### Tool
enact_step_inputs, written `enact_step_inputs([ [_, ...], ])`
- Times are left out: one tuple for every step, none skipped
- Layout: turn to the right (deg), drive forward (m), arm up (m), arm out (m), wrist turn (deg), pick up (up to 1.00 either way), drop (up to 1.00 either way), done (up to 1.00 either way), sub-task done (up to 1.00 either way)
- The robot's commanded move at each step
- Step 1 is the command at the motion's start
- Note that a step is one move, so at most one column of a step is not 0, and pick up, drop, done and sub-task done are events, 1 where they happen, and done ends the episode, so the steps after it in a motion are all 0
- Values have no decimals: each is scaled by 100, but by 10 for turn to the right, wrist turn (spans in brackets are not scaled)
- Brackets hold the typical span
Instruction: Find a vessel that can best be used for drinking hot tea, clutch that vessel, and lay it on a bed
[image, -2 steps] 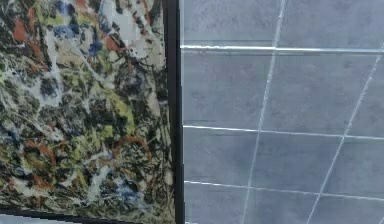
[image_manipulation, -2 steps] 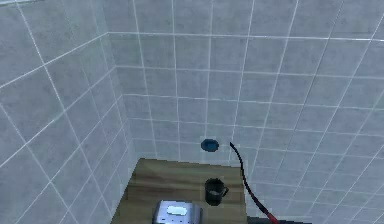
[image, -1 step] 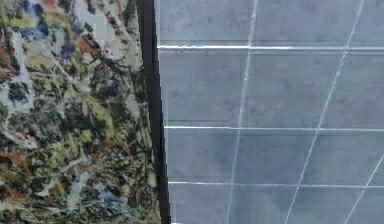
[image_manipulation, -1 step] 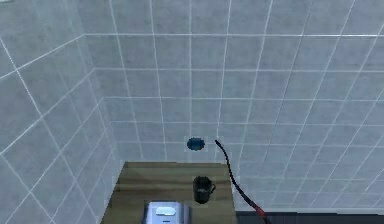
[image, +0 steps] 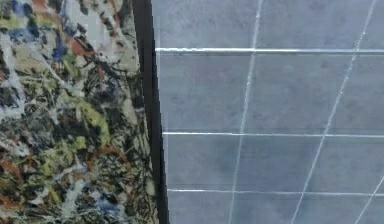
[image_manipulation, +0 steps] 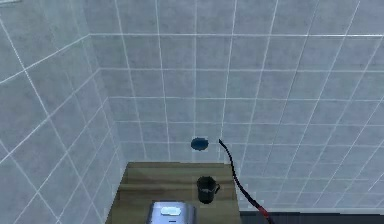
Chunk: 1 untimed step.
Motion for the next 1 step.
enact_step_inputs([
  [30, 0, 0, 0, 0, 0, 0, 0, 0],
])
